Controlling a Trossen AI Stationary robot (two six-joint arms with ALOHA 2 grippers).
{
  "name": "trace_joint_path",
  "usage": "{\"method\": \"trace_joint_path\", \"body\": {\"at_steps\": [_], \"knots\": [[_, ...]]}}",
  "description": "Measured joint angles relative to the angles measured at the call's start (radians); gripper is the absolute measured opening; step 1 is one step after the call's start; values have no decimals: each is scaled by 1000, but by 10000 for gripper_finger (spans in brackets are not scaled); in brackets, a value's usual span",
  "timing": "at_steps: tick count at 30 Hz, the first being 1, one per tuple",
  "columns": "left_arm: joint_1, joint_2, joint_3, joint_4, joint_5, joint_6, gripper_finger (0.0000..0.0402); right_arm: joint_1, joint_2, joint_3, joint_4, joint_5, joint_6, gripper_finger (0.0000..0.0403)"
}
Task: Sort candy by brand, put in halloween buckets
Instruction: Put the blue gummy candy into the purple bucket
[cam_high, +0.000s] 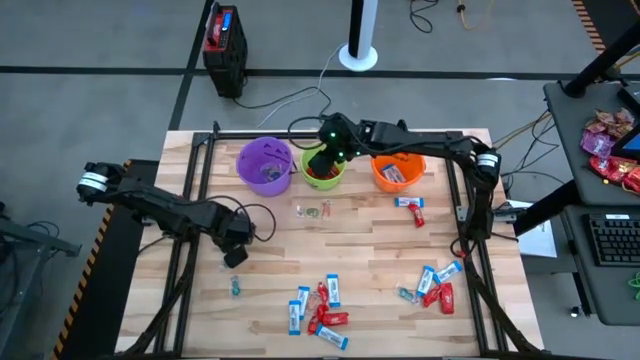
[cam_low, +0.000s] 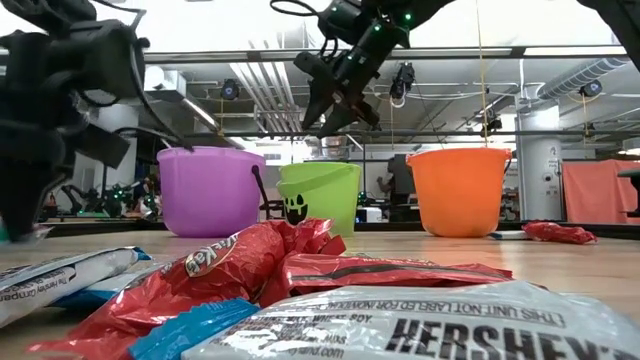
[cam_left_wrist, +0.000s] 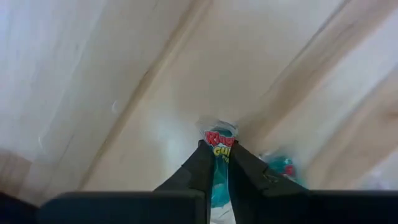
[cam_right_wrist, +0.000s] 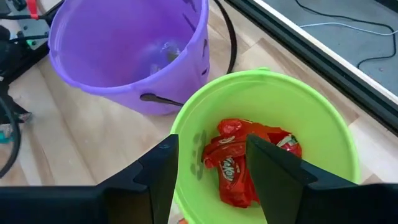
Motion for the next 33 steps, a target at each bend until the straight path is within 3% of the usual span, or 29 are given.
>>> {"method": "trace_joint_path", "body": {"at_steps": [5, 9, 12, 15, 19, 24, 27, 29, 33], "knots": [[0, -17, 147, -119, -68, 29, 11, 7, -11, 0, -31, -45, 5, 180], [15, -45, 329, -148, -216, 120, 8, 9, -39, 0, -91, -50, 7, 180], [76, -72, 456, -130, -355, 232, 4, 9, -75, 0, -134, -50, 7, 180], [200, -110, 543, -13, -410, 421, 2, 11, -115, 0, -162, -64, 7, 180], [453, -135, 565, 117, -331, 662, 1, 23, -168, 0, -255, -141, 54, 180], [753, -74, 526, 144, -27, 778, 1, 55, -238, 0, -578, -298, 266, 175], [839, -7, 521, 104, 11, 801, 0, 107, -268, 0, -826, -324, 316, 169], [880, 38, 521, 87, 12, 834, 0, 149, -279, 0, -948, -284, 333, 167], [906, 128, 521, 81, 26, 861, 0, 201, -322, -58, -946, -194, 386, 168]]}}
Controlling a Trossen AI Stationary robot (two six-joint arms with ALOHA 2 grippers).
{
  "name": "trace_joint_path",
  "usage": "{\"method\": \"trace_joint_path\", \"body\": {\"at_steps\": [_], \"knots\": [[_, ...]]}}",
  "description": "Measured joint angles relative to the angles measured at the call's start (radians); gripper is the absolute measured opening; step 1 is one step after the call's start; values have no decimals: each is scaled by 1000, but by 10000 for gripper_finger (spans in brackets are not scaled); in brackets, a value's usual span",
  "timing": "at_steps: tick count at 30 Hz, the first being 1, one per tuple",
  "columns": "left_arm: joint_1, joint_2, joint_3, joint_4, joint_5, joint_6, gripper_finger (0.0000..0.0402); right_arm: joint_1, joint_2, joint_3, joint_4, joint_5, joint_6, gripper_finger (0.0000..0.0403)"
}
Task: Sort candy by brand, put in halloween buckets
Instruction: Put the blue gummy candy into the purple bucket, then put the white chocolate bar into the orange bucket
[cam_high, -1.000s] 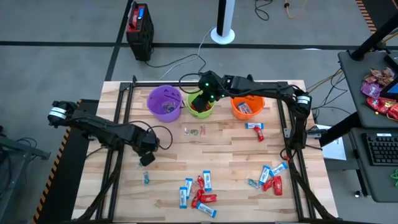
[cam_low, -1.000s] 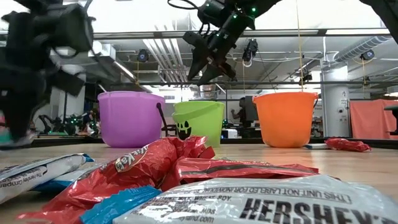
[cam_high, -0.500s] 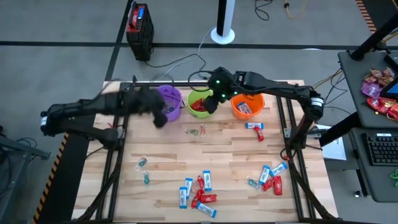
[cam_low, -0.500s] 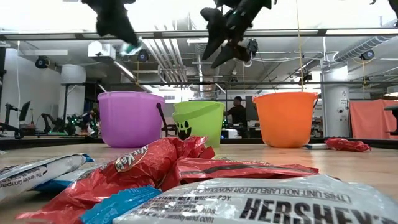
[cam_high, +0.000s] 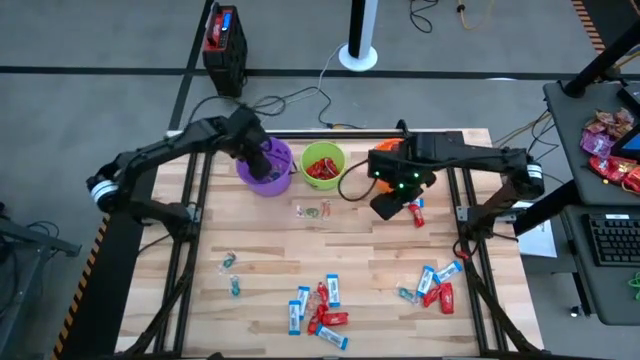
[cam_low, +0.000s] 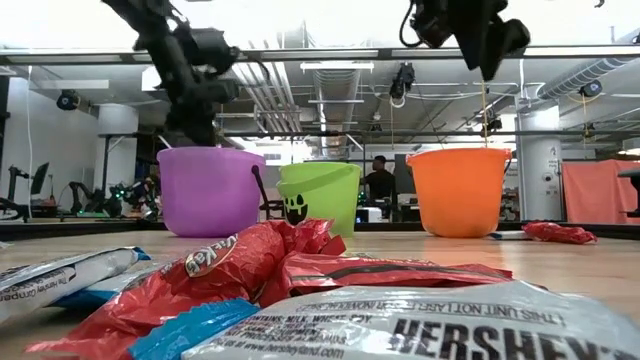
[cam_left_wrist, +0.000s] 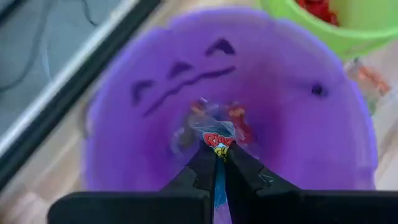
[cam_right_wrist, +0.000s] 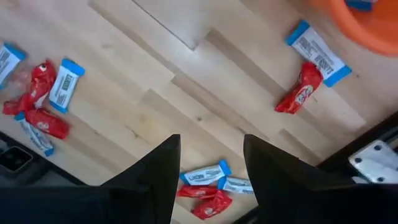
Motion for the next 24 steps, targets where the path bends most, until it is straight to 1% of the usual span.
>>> {"method": "trace_joint_path", "body": {"at_steps": [3, 6, 8, 11, 18, 22, 24], "knots": [[-9, 50, 1, -13, 41, 3, 0, 7, -43, -77, 22, 6, 47, 172], [-15, 94, 1, -26, 19, -20, 7, 7, -95, -179, 36, 6, 93, 177], [-15, 111, 1, -38, 1, -37, 21, 7, -134, -251, 61, -1, 127, 180], [-15, 120, 1, -45, -7, -38, 53, 9, -191, -352, 108, -20, 190, 184], [-15, 82, 2, -45, -7, -42, 125, 10, -283, -528, 149, -33, 287, 185], [-15, 44, 7, -46, -6, -51, 147, 42, -308, -601, 192, -89, 336, 185], [-15, 16, 19, -50, -1, -60, 153, 82, -313, -631, 235, -94, 367, 185]]}}
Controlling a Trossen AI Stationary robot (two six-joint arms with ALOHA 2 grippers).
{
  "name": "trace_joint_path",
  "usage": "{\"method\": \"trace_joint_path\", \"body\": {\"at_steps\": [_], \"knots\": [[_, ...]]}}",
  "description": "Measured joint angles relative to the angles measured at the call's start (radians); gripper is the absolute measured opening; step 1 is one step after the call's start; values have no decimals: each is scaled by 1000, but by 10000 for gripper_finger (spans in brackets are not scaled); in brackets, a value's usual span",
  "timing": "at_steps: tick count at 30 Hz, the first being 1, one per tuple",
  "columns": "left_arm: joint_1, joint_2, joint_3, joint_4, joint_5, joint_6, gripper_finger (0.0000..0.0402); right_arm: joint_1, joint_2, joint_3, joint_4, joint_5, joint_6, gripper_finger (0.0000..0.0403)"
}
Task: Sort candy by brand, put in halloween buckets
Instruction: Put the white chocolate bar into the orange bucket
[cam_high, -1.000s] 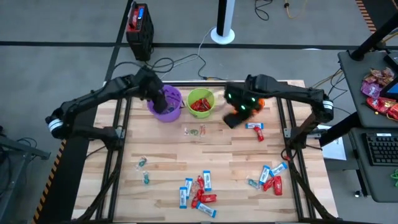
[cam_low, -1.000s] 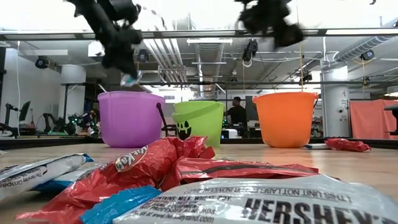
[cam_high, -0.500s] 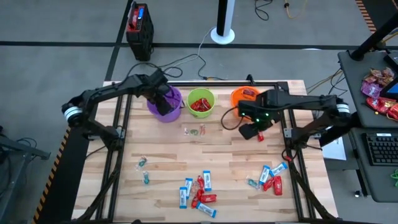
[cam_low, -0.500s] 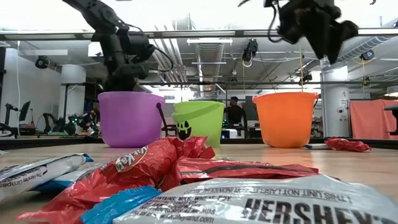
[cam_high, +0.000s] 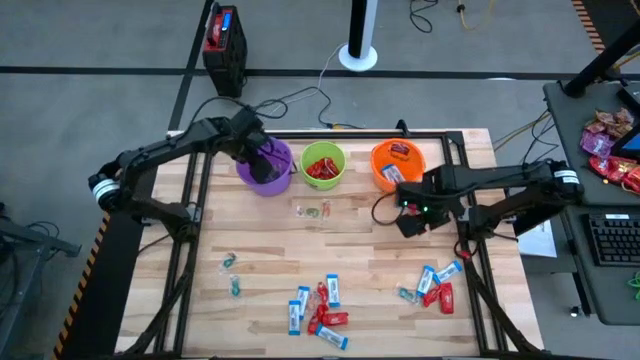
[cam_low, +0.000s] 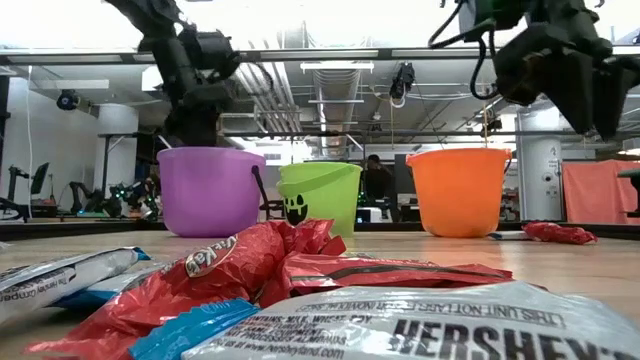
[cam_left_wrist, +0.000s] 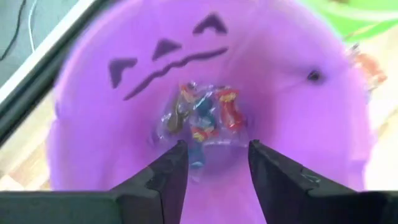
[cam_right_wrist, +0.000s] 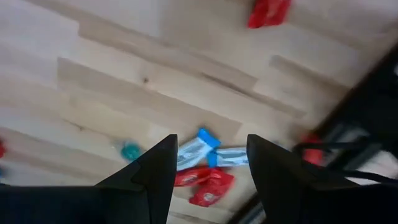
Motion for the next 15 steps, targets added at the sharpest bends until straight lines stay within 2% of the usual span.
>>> {"method": "trace_joint_path", "body": {"at_steps": [6, 9, 15], "knots": [[-9, -104, 67, -13, 13, -35, 155, 135, 14, -86, 231, -109, 122, 185], [-11, -148, 112, -12, 13, -45, 155, 200, 36, -131, 284, -169, 210, 185], [-11, -190, 202, -11, -1, -51, 155, 313, 69, -219, 384, -203, 377, 185]]}}
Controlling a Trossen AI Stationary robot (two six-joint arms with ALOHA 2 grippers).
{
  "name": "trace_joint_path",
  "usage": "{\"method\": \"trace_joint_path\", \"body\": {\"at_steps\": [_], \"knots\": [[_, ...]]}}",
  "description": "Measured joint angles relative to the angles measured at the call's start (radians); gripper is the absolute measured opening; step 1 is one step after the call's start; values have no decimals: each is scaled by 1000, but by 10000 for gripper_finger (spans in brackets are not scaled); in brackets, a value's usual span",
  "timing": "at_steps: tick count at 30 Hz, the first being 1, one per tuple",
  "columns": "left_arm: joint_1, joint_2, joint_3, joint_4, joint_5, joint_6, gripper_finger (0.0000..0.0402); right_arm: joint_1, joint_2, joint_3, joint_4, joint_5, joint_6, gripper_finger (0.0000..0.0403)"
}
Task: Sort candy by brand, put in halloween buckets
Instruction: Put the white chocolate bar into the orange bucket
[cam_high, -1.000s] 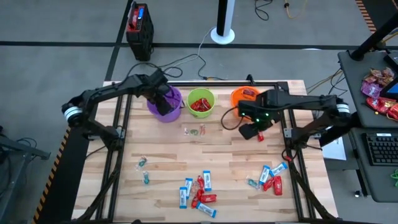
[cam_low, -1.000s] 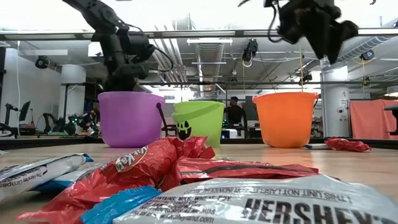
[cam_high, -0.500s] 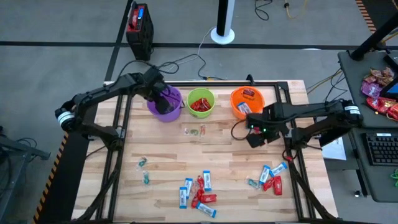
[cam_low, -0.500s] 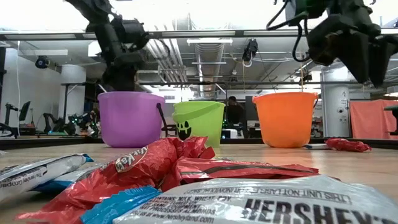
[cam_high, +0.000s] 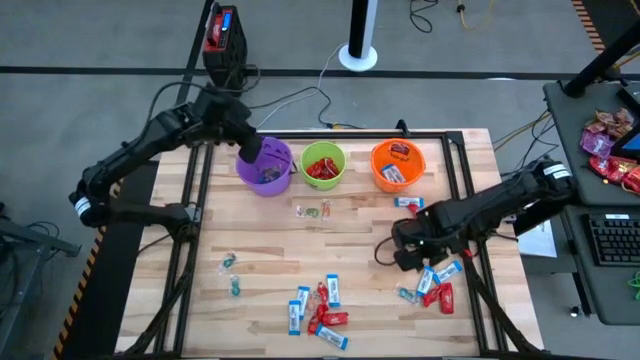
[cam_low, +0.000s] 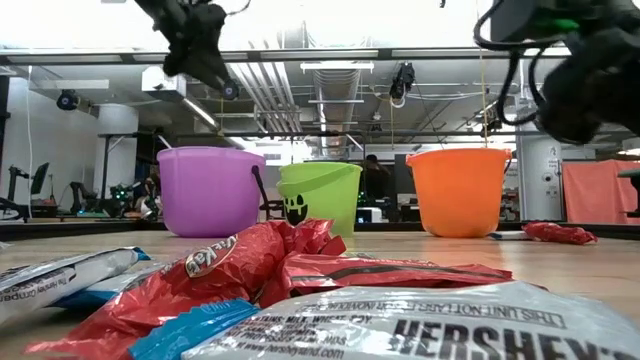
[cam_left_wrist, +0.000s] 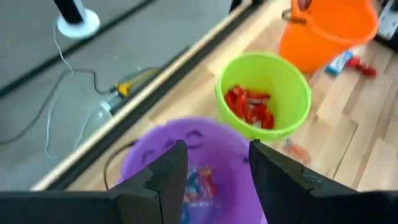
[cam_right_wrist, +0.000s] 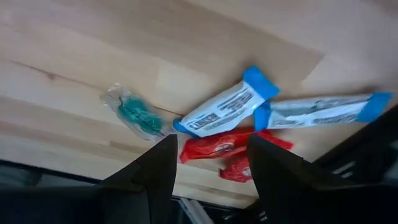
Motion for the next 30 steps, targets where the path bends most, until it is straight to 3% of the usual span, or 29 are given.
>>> {"method": "trace_joint_path", "body": {"at_steps": [8, 17, 22, 26, 30], "knots": [[0, -5, 42, 1, -19, 0, 155, 139, 10, -60, 85, 6, 249, 185], [0, -2, -28, 2, -22, -22, 152, 258, 8, -184, 304, 159, 488, 185], [0, -2, -53, 8, -23, -27, 137, 269, 3, -253, 412, 216, 534, 183], [0, -2, -58, 12, -23, -37, 125, 258, 6, -255, 434, 264, 525, 157], [0, -2, -58, 24, -23, -40, 117, 257, 7, -249, 427, 299, 489, 100]]}}
